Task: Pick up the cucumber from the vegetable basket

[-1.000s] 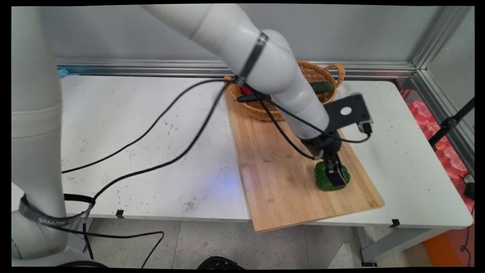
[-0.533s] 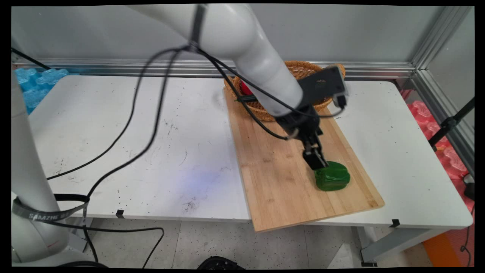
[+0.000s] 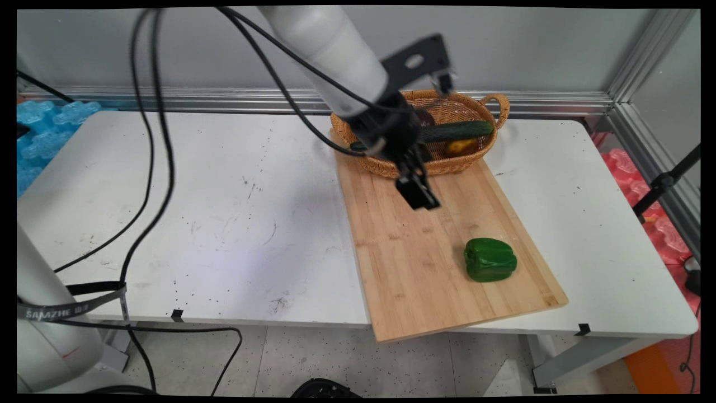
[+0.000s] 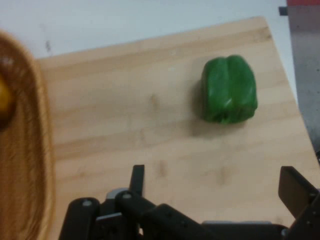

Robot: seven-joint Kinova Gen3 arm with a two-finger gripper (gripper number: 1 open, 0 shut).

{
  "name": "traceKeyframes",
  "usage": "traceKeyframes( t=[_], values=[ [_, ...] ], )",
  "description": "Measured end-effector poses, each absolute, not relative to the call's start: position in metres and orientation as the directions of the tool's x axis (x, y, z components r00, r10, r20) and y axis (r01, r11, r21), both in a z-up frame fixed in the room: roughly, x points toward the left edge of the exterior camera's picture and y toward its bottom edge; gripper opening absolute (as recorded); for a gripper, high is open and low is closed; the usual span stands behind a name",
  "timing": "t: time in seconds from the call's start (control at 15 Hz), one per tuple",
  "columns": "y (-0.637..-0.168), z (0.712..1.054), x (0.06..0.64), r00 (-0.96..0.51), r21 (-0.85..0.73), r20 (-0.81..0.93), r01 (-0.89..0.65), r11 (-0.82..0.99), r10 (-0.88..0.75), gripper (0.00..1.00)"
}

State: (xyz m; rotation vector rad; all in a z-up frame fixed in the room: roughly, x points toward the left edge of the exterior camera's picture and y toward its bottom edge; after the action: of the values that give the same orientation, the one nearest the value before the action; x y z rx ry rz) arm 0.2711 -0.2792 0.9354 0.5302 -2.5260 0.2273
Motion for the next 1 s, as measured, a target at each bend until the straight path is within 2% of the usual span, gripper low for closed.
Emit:
traceKeyframes(
  t=[0.53,1.0],
  values=[
    [-0.305,0.968,0.359,-0.670,-0.035,0.541,-0.622,0.782,-0.509,1.00],
    [-0.349,0.965,0.396,-0.590,-0.036,0.566,-0.716,0.697,-0.576,1.00]
  ],
)
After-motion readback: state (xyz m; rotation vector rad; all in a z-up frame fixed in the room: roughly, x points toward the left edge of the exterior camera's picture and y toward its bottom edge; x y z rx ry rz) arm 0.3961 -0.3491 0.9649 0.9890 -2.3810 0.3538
